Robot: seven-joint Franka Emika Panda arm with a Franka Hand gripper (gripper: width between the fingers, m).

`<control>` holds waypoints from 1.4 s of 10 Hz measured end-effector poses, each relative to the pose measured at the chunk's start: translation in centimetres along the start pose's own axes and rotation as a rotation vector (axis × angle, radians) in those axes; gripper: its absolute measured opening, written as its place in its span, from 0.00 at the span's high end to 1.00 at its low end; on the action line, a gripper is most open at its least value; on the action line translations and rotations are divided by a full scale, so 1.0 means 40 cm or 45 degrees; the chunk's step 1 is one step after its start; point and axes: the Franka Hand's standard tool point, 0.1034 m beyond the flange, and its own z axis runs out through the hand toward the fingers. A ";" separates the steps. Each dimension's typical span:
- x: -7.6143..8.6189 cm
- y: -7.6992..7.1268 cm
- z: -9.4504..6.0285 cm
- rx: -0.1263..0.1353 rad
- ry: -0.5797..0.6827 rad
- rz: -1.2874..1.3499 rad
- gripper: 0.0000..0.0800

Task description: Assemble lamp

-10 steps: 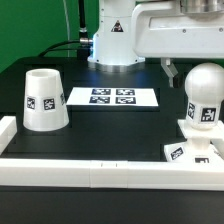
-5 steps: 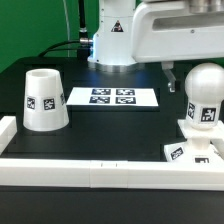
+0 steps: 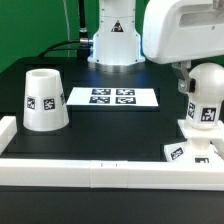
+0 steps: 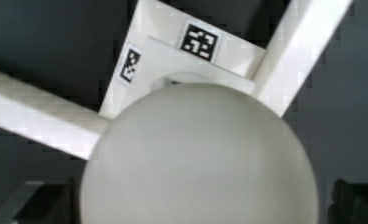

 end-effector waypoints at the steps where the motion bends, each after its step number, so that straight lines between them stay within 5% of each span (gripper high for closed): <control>1: 0.000 0.000 0.001 0.000 0.000 -0.075 0.13; 14: -0.005 0.006 0.009 -0.081 -0.096 -1.395 0.13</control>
Offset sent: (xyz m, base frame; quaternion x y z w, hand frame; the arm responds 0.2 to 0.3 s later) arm -0.0060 0.0031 0.0009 -0.0285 -0.0176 -0.1972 0.9798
